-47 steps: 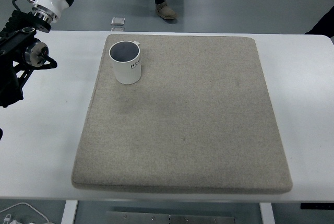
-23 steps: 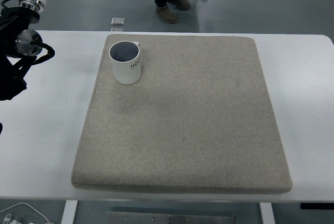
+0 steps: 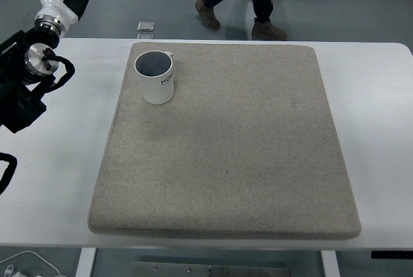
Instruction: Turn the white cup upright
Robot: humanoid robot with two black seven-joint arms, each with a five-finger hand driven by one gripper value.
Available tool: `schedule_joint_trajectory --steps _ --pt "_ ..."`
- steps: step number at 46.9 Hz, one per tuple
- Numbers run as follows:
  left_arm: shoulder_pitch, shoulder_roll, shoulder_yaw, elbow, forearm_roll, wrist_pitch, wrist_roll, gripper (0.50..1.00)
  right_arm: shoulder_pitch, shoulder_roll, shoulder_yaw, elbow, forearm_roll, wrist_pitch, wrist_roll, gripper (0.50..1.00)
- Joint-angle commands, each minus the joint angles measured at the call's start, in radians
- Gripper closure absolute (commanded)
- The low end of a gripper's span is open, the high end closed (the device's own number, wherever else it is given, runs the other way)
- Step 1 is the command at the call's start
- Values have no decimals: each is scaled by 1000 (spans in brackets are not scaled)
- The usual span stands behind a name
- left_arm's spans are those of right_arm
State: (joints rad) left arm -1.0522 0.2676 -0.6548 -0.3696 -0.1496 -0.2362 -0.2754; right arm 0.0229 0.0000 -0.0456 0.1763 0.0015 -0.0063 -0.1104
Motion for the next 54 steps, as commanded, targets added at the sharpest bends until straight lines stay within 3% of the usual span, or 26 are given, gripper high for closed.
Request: schedule_joint_trajectory --steps 1,12,30,54 --pt "0 -7 0 12 -33 -2 53 506 0 0 0 0 0 3 0 570" --pt "9 -11 -2 17 -172 -6 153 506 -3 0 3 0 0 3 0 570" --pt "81 -34 -46 29 -280 -46 239 506 -3 0 1 0 2 6 0 570" --pt "92 -45 -63 32 -283 -66 266 506 -5 0 1 3 0 8 0 570"
